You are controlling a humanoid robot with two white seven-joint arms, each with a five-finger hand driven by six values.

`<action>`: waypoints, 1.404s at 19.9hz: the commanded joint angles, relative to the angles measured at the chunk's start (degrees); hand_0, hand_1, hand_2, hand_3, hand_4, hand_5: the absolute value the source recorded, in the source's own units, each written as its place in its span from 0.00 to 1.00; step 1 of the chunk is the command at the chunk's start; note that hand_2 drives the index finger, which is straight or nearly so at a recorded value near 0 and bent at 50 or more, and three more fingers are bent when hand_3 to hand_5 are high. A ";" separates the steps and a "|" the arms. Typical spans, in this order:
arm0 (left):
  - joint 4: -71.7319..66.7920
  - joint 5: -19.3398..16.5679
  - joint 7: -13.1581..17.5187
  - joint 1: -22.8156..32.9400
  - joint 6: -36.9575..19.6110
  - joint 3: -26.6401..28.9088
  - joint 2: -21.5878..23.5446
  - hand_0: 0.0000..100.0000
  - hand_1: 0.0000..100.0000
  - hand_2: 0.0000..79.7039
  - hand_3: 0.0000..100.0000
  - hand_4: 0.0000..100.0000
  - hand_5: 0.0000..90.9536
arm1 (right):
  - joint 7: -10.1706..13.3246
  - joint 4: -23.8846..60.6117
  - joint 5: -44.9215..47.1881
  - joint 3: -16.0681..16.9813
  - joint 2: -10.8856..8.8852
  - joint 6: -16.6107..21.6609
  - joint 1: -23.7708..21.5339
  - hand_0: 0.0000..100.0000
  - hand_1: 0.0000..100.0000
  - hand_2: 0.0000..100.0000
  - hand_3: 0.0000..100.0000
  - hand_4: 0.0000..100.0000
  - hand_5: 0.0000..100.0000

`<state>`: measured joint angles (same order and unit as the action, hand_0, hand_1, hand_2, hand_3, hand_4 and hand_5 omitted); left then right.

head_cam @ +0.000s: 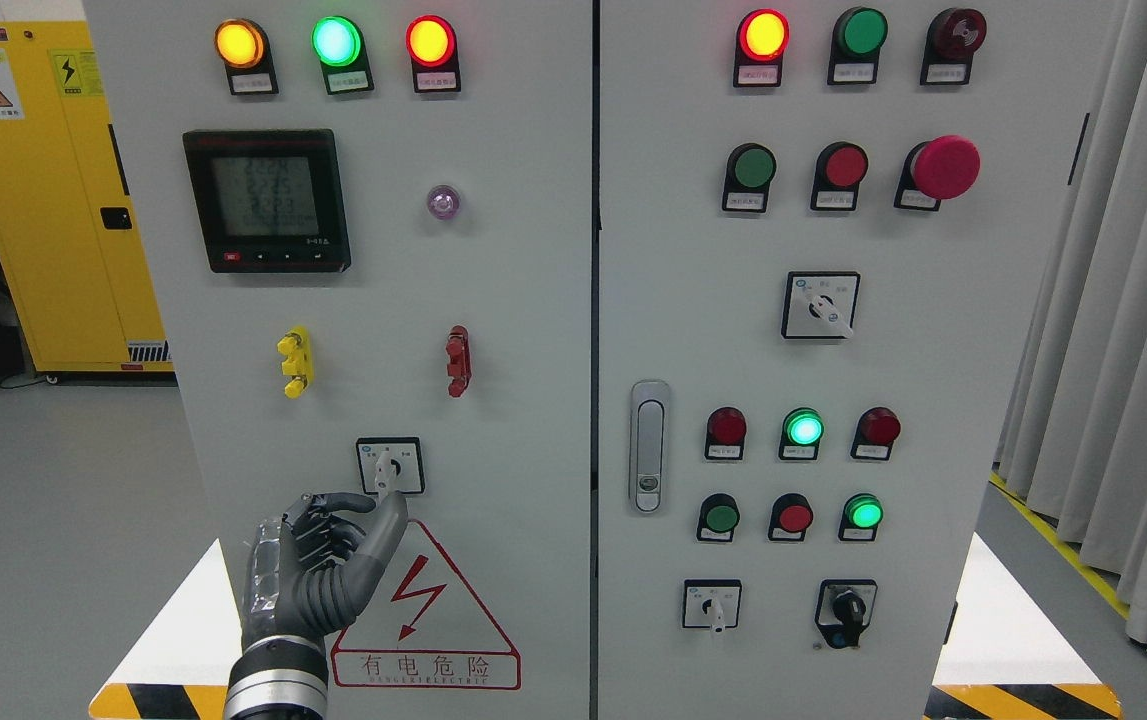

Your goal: Turn on light switch 1

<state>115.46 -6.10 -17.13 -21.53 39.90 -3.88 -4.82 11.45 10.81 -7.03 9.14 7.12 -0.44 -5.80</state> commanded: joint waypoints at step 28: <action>-1.91 -1.02 0.17 -1.50 -0.17 0.36 -0.81 0.24 0.66 0.69 0.86 0.88 0.91 | 0.06 0.00 0.00 0.00 0.00 0.00 0.00 0.00 0.50 0.04 0.00 0.00 0.00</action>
<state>113.83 -6.99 -16.95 -22.90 39.86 -3.83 -5.54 11.33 10.81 -7.03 9.14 7.12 -0.44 -5.80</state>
